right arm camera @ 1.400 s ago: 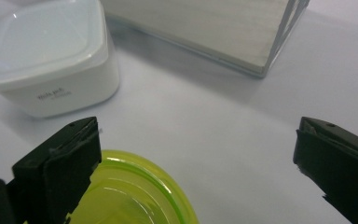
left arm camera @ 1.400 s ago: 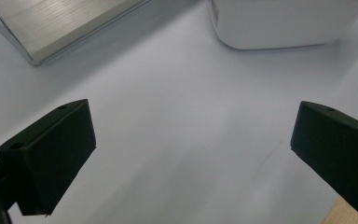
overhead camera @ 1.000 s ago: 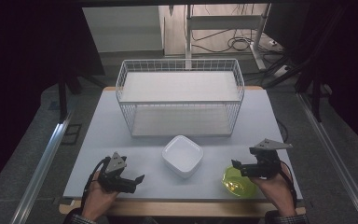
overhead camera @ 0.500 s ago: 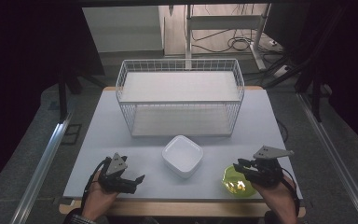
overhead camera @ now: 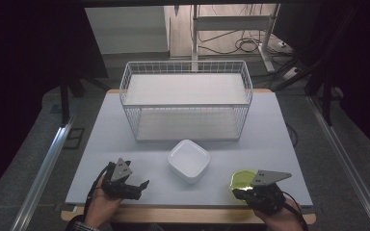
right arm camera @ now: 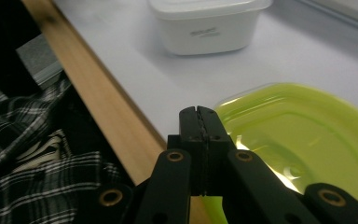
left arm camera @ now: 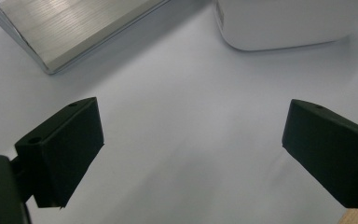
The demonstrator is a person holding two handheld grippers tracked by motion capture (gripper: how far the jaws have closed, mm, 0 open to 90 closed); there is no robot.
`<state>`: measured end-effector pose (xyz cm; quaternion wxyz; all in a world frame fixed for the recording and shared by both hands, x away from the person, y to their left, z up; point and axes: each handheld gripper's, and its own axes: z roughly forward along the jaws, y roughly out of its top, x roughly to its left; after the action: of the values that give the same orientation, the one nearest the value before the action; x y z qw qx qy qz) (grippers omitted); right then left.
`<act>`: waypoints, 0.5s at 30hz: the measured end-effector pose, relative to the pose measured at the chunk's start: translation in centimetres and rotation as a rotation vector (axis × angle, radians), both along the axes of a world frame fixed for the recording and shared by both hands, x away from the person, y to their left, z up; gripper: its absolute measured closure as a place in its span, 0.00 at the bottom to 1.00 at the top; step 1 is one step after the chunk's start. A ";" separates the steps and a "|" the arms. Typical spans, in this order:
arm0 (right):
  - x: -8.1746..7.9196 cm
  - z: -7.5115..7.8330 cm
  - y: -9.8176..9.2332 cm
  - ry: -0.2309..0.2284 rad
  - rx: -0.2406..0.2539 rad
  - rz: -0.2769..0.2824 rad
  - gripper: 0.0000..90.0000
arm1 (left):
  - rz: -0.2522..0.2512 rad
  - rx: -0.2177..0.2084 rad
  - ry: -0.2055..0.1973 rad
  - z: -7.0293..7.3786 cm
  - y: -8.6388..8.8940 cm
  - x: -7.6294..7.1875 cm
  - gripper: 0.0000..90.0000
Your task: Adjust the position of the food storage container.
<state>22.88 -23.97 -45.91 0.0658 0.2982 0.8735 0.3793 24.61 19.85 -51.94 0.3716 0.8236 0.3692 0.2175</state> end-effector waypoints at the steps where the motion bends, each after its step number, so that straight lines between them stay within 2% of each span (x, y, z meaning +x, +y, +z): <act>1: -0.1 -0.1 0.1 0.005 0.000 0.010 1.00 | -0.001 0.003 0.000 0.0 0.0 0.0 0.05; 6: -0.2 -1.0 0.2 0.030 -0.032 0.023 1.00 | -0.003 0.012 0.000 -0.1 -0.1 0.0 0.05; 11: 0.2 -1.2 -0.4 0.037 -0.033 0.017 1.00 | -0.005 0.017 0.001 -0.1 -0.1 0.0 0.05; 15: 0.7 -1.2 -1.1 0.044 -0.009 0.006 1.00 | -0.013 0.029 -0.001 -0.1 -0.2 0.0 0.05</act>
<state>23.54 -25.05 -47.06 0.0468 0.3033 0.8774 0.3687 24.62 19.66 -52.08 0.3613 0.8310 0.3606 0.2211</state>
